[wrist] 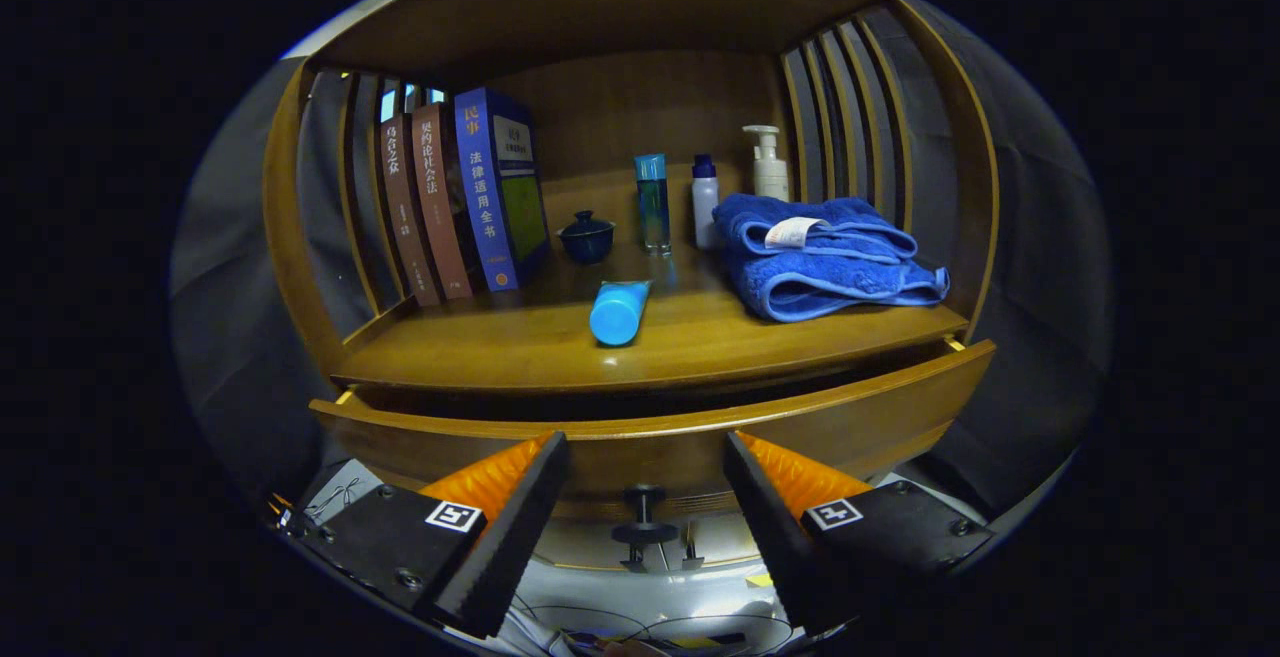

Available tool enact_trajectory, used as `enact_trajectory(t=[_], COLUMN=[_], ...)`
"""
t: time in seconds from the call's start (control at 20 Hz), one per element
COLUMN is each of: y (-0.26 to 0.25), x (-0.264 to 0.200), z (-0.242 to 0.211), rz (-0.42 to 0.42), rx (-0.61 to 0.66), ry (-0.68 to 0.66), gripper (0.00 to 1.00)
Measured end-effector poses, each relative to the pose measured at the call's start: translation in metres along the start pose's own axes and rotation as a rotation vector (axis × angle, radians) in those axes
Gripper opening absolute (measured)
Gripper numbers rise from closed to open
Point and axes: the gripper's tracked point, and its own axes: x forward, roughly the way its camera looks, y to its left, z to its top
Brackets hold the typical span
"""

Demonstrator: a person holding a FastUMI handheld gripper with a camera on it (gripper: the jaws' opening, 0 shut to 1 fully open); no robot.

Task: Pull open the drawer, take out the items inside it, and place them on the countertop above the cabinet.

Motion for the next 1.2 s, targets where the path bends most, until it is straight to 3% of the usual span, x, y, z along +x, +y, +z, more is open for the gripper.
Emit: enact_trajectory(t=[0.85,1.2], y=[0.002,0.009], x=[0.013,-0.029], z=[0.004,0.048], rz=[-0.005,0.009], rx=[-0.007,-0.020], ry=[0.010,-0.077], gripper=[1.00,1.00])
